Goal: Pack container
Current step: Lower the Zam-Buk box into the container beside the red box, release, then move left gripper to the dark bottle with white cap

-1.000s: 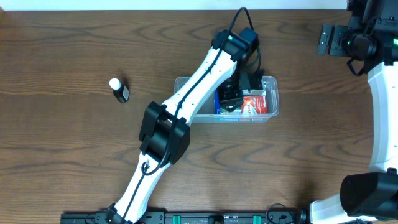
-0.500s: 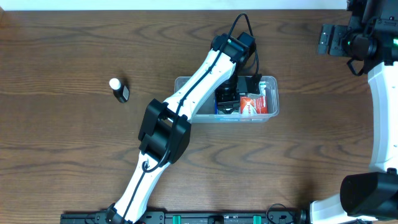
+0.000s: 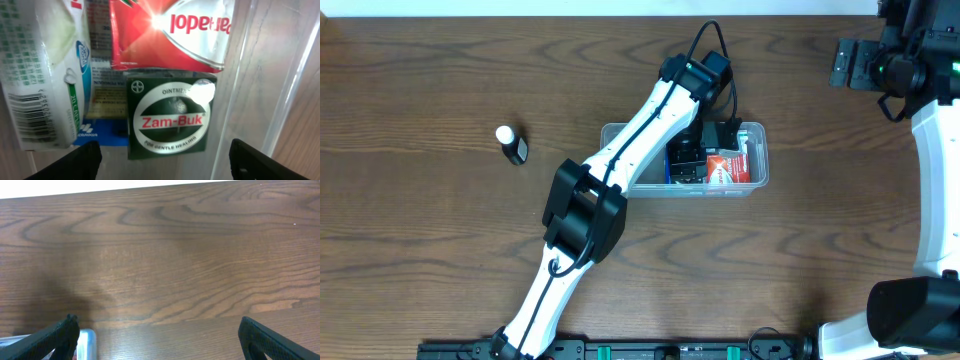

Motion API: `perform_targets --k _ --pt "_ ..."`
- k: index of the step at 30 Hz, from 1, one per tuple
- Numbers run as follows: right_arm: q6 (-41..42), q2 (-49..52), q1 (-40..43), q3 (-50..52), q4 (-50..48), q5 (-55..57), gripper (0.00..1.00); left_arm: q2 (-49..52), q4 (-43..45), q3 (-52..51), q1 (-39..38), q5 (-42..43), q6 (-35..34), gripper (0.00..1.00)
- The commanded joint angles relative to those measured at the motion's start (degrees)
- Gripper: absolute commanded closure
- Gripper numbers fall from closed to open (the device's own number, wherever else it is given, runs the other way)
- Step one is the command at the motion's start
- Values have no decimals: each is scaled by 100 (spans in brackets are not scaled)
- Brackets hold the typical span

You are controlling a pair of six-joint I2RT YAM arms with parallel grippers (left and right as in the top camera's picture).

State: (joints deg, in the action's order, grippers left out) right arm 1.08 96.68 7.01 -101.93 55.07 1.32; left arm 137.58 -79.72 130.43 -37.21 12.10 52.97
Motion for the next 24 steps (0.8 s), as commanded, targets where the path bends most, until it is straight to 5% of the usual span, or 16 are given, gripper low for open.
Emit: perform_targets --k 1,11,19,24 --pt "81 7 22 -26 4 37 1 15 -22 9 26 98 74 16" --pt "81 7 22 -26 4 37 1 -59 -247 313 11 -271 -466 15" --pt "81 7 22 -26 4 37 1 -1091 -686 372 24 -280 -1176 15" --pt "81 7 22 -26 4 37 1 -1928 -627 372 317 -1541 -3021 6"
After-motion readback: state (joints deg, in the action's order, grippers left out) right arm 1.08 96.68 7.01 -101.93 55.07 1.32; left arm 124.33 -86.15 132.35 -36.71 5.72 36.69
